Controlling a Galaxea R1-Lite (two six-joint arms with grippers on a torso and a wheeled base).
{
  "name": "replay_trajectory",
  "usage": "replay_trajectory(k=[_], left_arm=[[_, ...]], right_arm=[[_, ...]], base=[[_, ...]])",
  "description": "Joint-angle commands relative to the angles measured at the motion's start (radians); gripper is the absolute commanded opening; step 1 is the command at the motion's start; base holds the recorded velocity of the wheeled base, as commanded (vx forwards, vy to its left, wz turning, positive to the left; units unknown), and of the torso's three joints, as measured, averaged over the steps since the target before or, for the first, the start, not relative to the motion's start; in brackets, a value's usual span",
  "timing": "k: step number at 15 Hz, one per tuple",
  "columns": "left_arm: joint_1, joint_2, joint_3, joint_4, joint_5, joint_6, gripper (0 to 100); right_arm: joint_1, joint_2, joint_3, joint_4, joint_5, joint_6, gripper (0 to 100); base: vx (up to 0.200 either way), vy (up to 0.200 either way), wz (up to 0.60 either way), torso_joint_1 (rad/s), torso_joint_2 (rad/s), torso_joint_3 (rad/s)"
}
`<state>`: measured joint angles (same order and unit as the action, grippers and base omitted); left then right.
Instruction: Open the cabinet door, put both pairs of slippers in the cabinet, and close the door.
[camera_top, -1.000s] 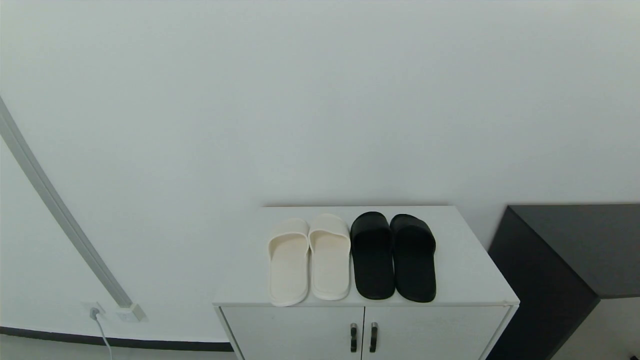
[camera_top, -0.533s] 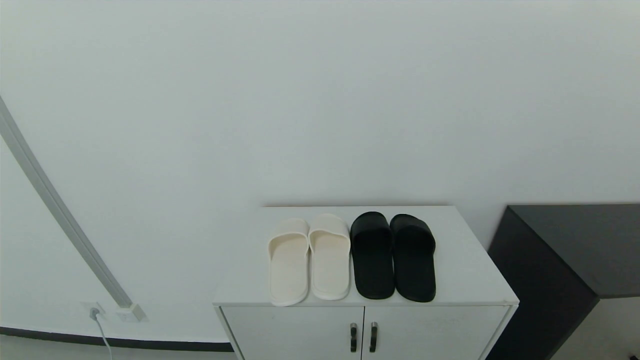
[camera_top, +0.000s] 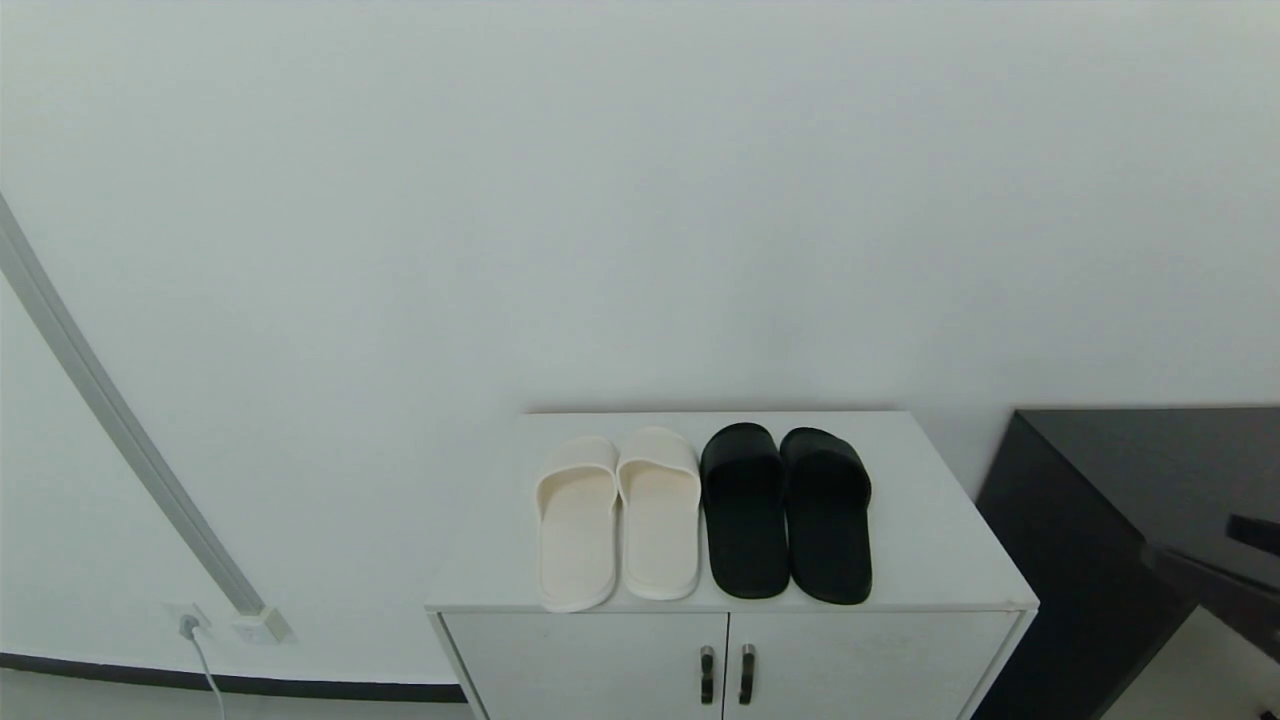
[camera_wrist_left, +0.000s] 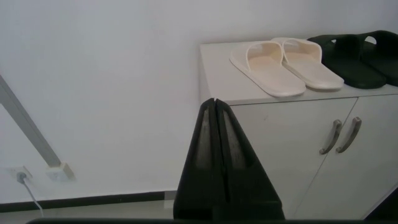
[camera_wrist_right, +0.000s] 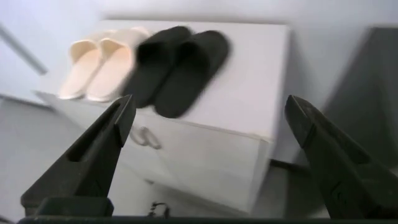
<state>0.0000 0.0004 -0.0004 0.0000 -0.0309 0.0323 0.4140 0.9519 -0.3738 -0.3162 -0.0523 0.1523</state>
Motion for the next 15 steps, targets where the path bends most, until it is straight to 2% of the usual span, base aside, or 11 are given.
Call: replay_trajectory(k=[1, 7, 10, 12, 15], left_arm=[[0.0, 0.0, 0.0, 0.0, 0.0, 0.0, 0], [0.0, 0.0, -0.001, 0.0, 0.0, 0.0, 0], [0.0, 0.0, -0.001, 0.0, -0.001, 0.001, 0], [0.0, 0.0, -0.001, 0.0, -0.001, 0.001, 0], [0.0, 0.0, -0.001, 0.002, -0.001, 0.001, 0]], right_arm=[[0.281, 0.375, -0.105, -0.178, -0.188, 0.113, 100], [0.333, 0.717, -0.346, -0.244, -0.382, 0.176, 100], [0.353, 0.815, -0.395, -0.291, -0.462, 0.174, 100], [0.361, 0.91, -0.444, -0.323, -0.552, 0.174, 100], [0.368, 1.013, -0.496, -0.366, -0.597, 0.177, 100]], base=[[0.0, 0.0, 0.0, 0.0, 0.0, 0.0], [0.0, 0.0, 0.0, 0.0, 0.0, 0.0], [0.0, 0.0, 0.0, 0.0, 0.0, 0.0], [0.0, 0.0, 0.0, 0.0, 0.0, 0.0], [0.0, 0.0, 0.0, 0.0, 0.0, 0.0]])
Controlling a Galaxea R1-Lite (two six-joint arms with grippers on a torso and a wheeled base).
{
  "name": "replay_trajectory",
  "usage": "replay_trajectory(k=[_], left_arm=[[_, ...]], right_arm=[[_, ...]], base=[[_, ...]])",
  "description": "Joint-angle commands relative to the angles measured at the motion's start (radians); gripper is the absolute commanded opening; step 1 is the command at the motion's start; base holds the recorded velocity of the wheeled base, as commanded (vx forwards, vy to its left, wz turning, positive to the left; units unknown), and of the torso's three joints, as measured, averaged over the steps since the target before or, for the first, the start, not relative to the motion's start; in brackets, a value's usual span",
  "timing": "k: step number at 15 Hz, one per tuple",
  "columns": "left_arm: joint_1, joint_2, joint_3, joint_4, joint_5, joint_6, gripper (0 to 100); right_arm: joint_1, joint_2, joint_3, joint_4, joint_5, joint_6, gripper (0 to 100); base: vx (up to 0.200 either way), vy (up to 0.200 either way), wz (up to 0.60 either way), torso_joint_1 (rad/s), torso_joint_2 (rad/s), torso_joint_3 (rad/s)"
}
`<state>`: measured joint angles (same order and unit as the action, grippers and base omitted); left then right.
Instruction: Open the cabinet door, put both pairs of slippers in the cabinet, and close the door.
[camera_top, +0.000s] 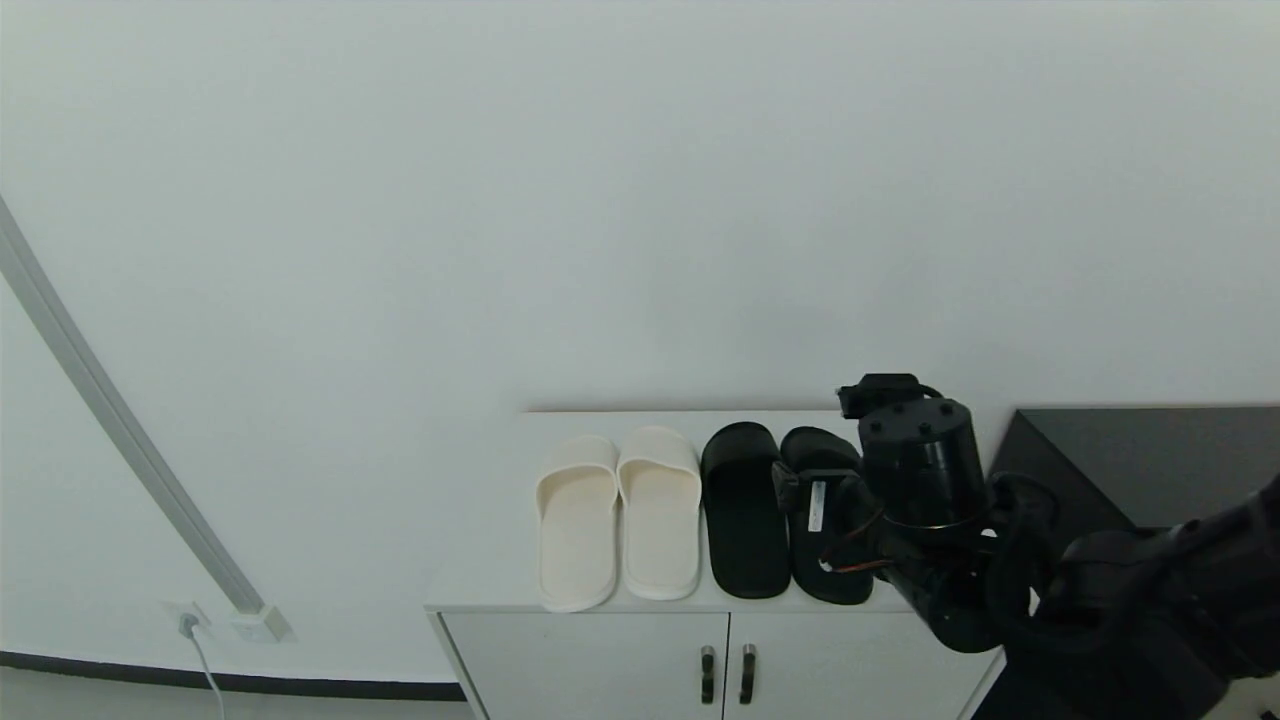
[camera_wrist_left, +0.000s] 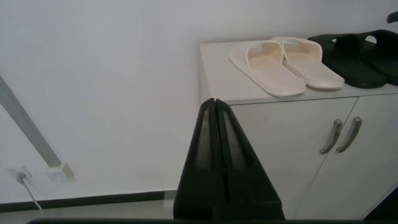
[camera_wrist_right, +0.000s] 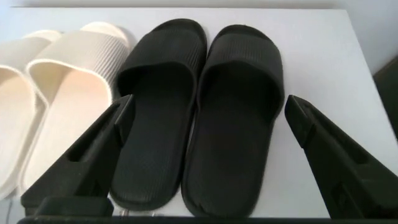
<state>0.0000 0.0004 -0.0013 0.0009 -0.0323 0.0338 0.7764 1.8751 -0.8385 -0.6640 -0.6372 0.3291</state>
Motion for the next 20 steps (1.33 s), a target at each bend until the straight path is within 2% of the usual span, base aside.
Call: replay_trajectory(k=[1, 7, 12, 20], left_arm=[[0.0, 0.0, 0.0, 0.001, 0.0, 0.0, 0], [0.0, 0.0, 0.0, -0.001, 0.0, 0.0, 0], [0.0, 0.0, 0.0, -0.001, 0.0, 0.0, 0], [0.0, 0.001, 0.001, 0.001, 0.0, -0.002, 0]], right_arm=[[0.004, 0.119, -0.044, -0.04, -0.027, -0.001, 100], [-0.037, 0.309, -0.163, -0.085, -0.048, -0.004, 100], [-0.088, 0.374, -0.267, -0.085, -0.047, -0.024, 100], [-0.121, 0.475, -0.406, -0.085, -0.041, -0.058, 100]], base=[[0.0, 0.0, 0.0, 0.0, 0.0, 0.0], [0.0, 0.0, 0.0, 0.0, 0.0, 0.0], [0.0, 0.0, 0.0, 0.0, 0.0, 0.0], [0.0, 0.0, 0.0, 0.0, 0.0, 0.0]])
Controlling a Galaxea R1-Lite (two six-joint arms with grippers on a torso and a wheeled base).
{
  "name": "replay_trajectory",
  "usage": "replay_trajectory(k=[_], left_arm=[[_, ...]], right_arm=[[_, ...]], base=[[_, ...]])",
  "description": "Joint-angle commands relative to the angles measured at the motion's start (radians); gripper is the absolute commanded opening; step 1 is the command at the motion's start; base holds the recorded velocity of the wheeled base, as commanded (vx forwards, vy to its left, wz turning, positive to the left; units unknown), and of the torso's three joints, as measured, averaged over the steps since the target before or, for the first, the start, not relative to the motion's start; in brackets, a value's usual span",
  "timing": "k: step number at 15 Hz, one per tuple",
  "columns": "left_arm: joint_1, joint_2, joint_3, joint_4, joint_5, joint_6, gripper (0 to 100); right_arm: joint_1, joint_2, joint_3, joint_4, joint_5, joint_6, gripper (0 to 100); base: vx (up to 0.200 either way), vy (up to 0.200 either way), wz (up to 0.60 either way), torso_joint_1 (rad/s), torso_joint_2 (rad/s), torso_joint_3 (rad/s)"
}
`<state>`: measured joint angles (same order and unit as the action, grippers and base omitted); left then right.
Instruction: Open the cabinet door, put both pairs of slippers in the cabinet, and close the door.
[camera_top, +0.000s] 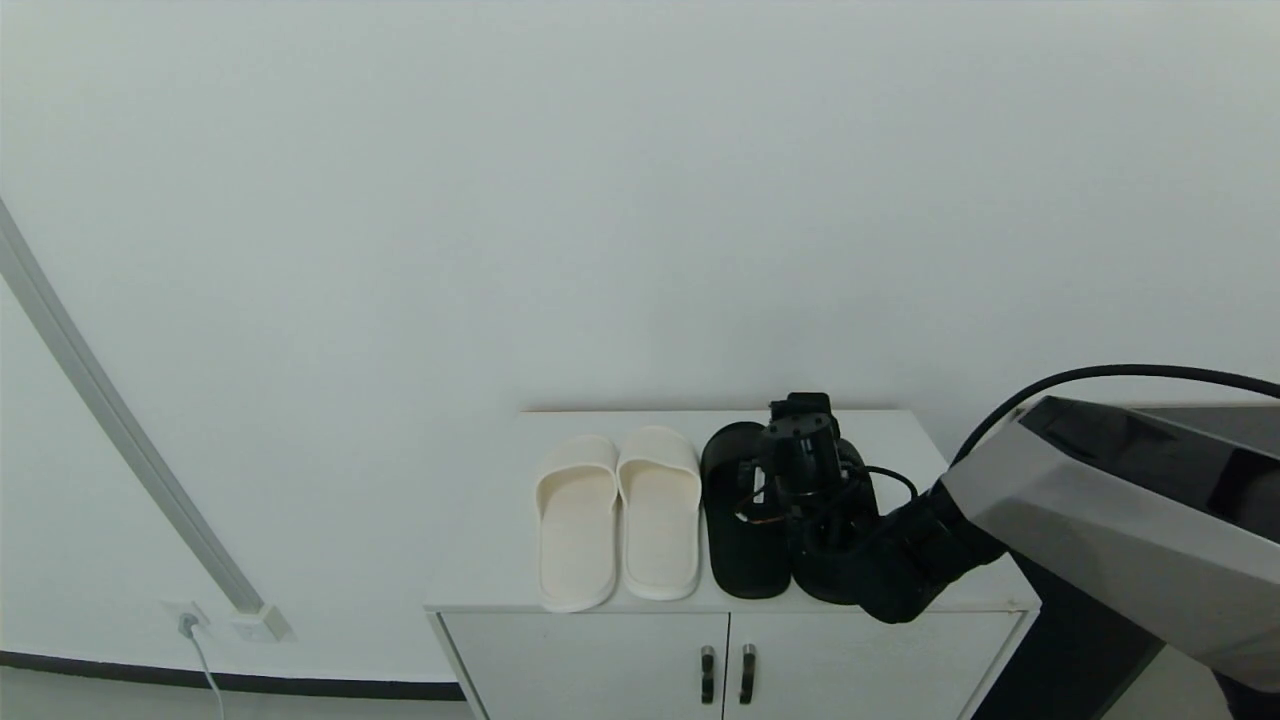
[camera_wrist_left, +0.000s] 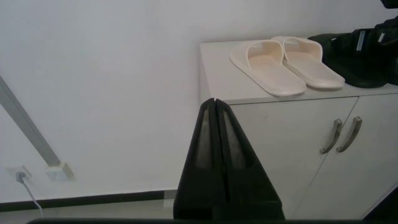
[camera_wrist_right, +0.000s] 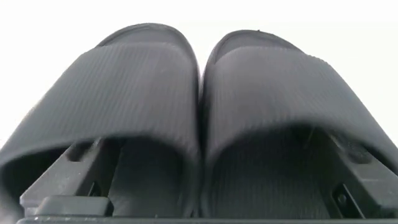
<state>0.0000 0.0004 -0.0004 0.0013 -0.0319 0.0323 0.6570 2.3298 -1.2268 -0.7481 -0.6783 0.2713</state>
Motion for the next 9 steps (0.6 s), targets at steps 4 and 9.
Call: replay_trajectory(k=[4, 9], left_arm=[[0.0, 0.001, 0.0, 0.0, 0.001, 0.0, 0], [0.0, 0.0, -0.001, -0.001, 0.001, 0.0, 0]], right_arm=[[-0.005, 0.029, -0.023, 0.0, -0.001, 0.0, 0], [-0.004, -0.001, 0.006, -0.005, -0.007, 0.0, 0]], base=[[0.0, 0.0, 0.0, 0.0, 0.0, 0.0], [0.0, 0.0, 0.0, 0.0, 0.0, 0.0]])
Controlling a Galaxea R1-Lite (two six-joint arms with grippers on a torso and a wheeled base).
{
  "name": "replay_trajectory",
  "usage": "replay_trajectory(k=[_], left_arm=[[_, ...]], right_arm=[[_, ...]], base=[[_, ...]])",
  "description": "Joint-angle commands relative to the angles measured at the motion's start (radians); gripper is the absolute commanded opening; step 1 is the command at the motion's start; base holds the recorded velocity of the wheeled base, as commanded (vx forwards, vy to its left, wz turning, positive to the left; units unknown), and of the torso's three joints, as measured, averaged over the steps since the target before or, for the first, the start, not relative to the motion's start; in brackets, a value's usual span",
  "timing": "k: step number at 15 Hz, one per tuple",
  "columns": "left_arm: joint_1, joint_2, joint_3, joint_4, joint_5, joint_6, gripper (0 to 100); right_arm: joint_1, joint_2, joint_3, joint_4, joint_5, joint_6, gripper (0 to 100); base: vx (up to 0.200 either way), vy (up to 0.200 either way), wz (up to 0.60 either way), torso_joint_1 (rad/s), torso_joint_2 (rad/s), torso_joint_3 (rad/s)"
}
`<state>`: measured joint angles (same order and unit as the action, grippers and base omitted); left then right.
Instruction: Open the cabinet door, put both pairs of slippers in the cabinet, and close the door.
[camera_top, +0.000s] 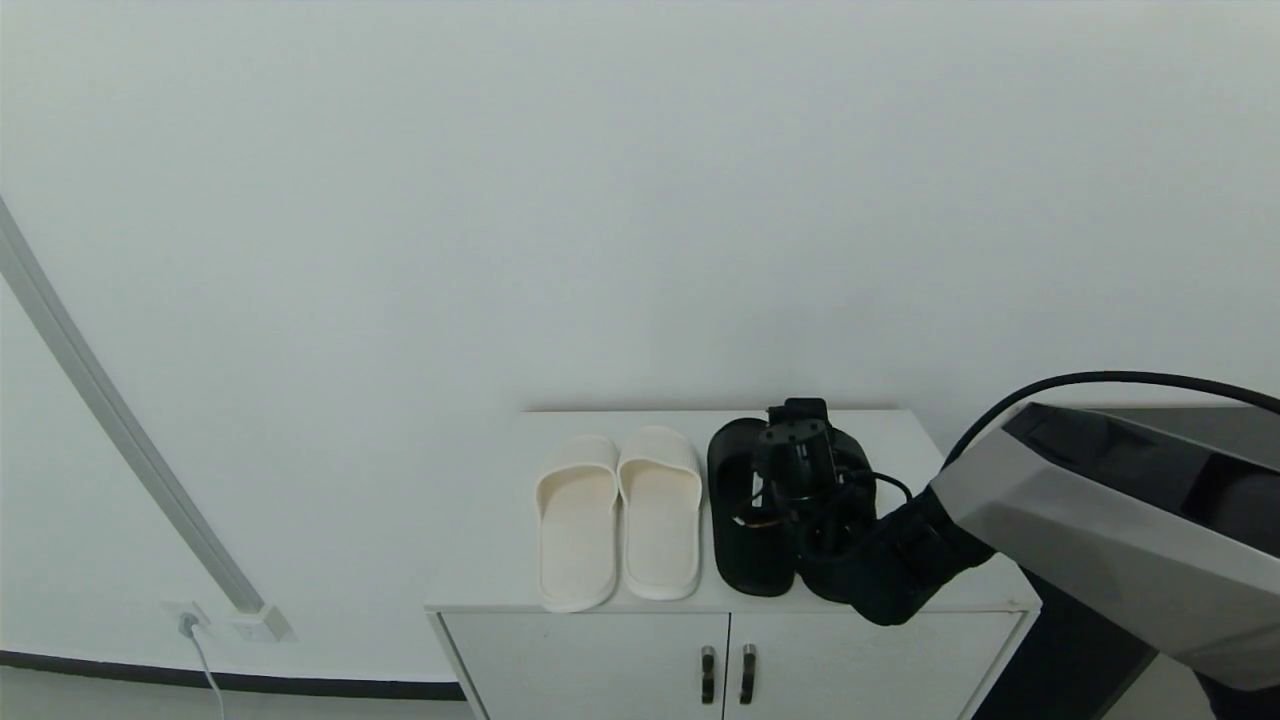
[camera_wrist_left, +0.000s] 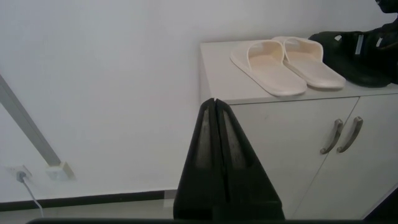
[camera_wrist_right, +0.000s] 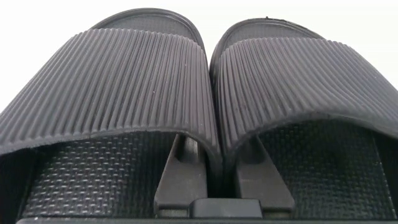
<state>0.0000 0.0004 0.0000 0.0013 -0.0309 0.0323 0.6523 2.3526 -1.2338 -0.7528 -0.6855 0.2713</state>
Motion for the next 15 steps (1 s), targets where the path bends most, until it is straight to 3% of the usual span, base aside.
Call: replay_trajectory(k=[1, 4, 11, 13, 14, 15], left_arm=[[0.0, 0.0, 0.0, -0.001, 0.0, 0.0, 0], [0.0, 0.0, 0.0, 0.0, -0.003, -0.002, 0], [0.0, 0.001, -0.002, 0.0, -0.023, -0.003, 0], [0.0, 0.001, -0.002, 0.0, -0.024, -0.006, 0], [0.0, 0.001, -0.002, 0.0, -0.026, -0.019, 0], [0.0, 0.001, -0.002, 0.0, -0.026, -0.02, 0]], right_arm=[[0.001, -0.026, 0.014, 0.0, 0.0, 0.0, 0], [0.006, -0.185, 0.145, -0.007, 0.018, -0.03, 0], [0.098, -0.667, 0.53, 0.006, 0.383, -0.13, 0], [0.118, -0.805, 0.596, 0.095, 0.531, -0.13, 0], [0.121, -0.881, 0.596, 0.217, 0.638, -0.127, 0], [0.124, -0.903, 0.596, 0.257, 0.669, -0.122, 0]], base=[[0.0, 0.0, 0.0, 0.0, 0.0, 0.0], [0.0, 0.0, 0.0, 0.0, 0.0, 0.0], [0.0, 0.0, 0.0, 0.0, 0.0, 0.0], [0.0, 0.0, 0.0, 0.0, 0.0, 0.0], [0.0, 0.0, 0.0, 0.0, 0.0, 0.0], [0.0, 0.0, 0.0, 0.0, 0.0, 0.0]])
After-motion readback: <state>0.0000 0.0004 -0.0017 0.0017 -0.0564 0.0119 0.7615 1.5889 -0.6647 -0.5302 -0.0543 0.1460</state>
